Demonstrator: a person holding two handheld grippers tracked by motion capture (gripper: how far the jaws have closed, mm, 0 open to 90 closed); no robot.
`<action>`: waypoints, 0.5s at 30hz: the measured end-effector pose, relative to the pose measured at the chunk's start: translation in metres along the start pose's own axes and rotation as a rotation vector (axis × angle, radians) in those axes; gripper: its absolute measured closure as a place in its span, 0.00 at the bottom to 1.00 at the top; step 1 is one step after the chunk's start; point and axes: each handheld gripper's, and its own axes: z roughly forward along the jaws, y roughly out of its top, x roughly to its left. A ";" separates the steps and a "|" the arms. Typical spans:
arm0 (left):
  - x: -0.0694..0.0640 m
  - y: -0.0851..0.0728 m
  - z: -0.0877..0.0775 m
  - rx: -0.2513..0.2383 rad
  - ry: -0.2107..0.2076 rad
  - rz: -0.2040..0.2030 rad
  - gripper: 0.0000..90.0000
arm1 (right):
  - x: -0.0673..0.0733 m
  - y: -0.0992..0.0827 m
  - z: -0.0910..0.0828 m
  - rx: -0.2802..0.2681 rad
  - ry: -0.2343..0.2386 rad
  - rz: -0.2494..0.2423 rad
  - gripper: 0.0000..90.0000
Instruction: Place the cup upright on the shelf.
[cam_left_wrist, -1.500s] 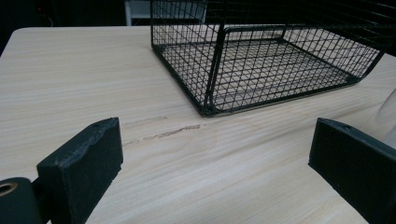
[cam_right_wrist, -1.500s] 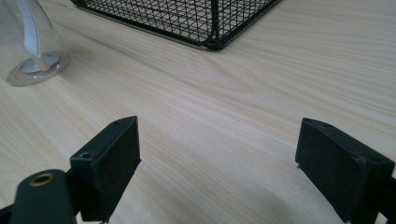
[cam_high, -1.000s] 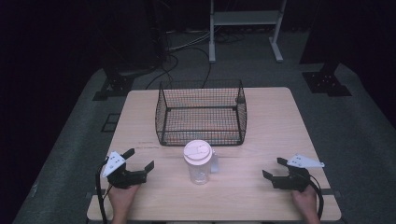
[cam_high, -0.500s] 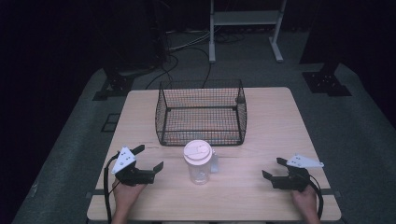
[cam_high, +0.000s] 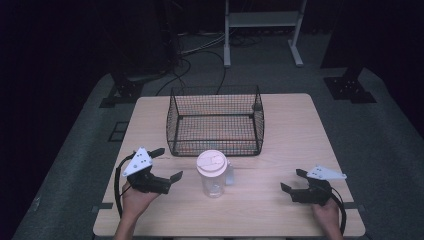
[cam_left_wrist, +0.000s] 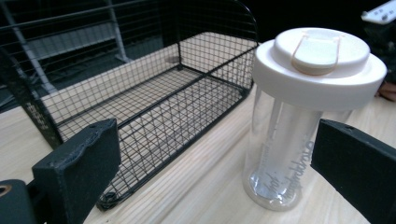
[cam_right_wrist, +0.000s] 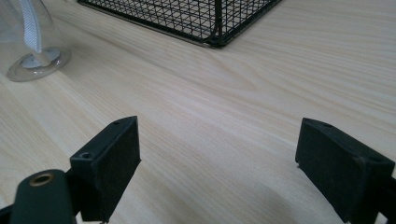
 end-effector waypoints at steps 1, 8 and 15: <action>0.000 0.002 0.000 0.006 -0.015 -0.001 0.01 | 0.000 0.000 0.000 0.000 0.000 0.000 0.14; 0.002 0.014 0.002 0.038 -0.085 0.000 0.01 | 0.000 0.000 0.000 0.002 0.001 0.003 0.14; 0.000 0.028 0.005 0.057 -0.174 0.019 0.01 | 0.000 0.000 0.000 -0.001 0.003 0.005 0.14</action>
